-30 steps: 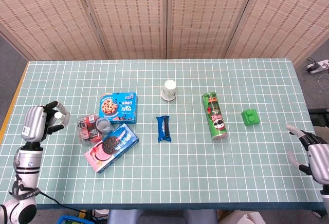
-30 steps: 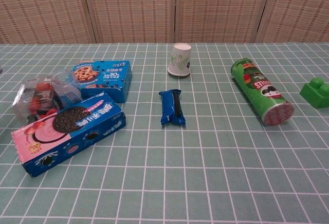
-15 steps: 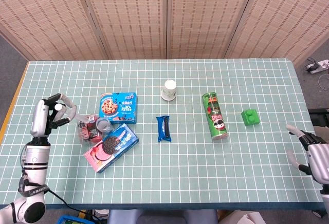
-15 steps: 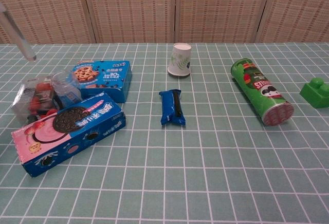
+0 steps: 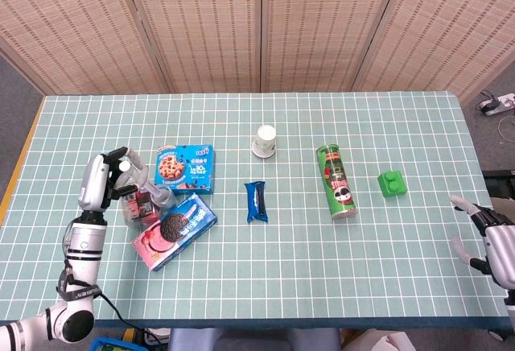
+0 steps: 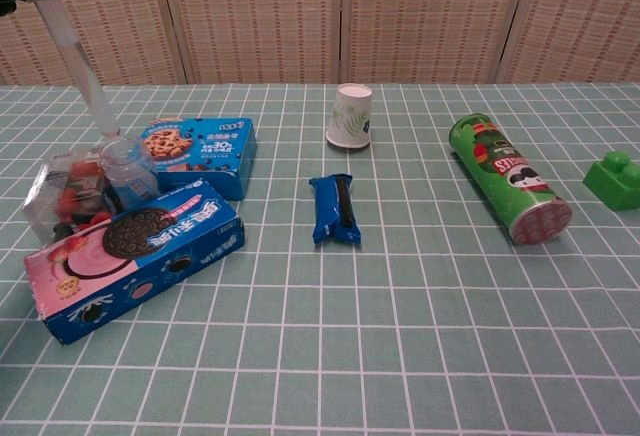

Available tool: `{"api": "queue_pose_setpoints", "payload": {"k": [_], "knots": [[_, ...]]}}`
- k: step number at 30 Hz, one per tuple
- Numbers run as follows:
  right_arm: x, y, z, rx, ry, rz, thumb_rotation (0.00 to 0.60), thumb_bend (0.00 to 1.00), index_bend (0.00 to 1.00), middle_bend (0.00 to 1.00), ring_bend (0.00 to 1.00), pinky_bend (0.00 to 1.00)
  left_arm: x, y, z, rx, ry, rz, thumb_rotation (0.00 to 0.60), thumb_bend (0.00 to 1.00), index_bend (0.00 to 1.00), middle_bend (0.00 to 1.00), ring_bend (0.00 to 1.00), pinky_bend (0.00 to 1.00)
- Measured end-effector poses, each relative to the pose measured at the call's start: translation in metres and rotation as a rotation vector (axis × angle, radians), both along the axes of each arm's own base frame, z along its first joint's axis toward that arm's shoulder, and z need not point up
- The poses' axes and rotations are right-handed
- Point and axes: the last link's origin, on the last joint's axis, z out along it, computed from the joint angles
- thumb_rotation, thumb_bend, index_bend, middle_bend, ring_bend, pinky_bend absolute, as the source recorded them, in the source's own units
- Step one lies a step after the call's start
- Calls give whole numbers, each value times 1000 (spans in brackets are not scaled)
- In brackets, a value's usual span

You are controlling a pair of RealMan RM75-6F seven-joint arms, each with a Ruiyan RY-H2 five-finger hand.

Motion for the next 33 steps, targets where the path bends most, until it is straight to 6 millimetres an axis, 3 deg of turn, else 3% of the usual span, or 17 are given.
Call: {"api": "queue_pose_setpoints", "payload": {"k": [33], "knots": [[-2,0,3,-1,-11,-3,600,361,200,300,287,372,-17,10,-25,-23,27,42,600,580,806,1000,1000,1000]]}}
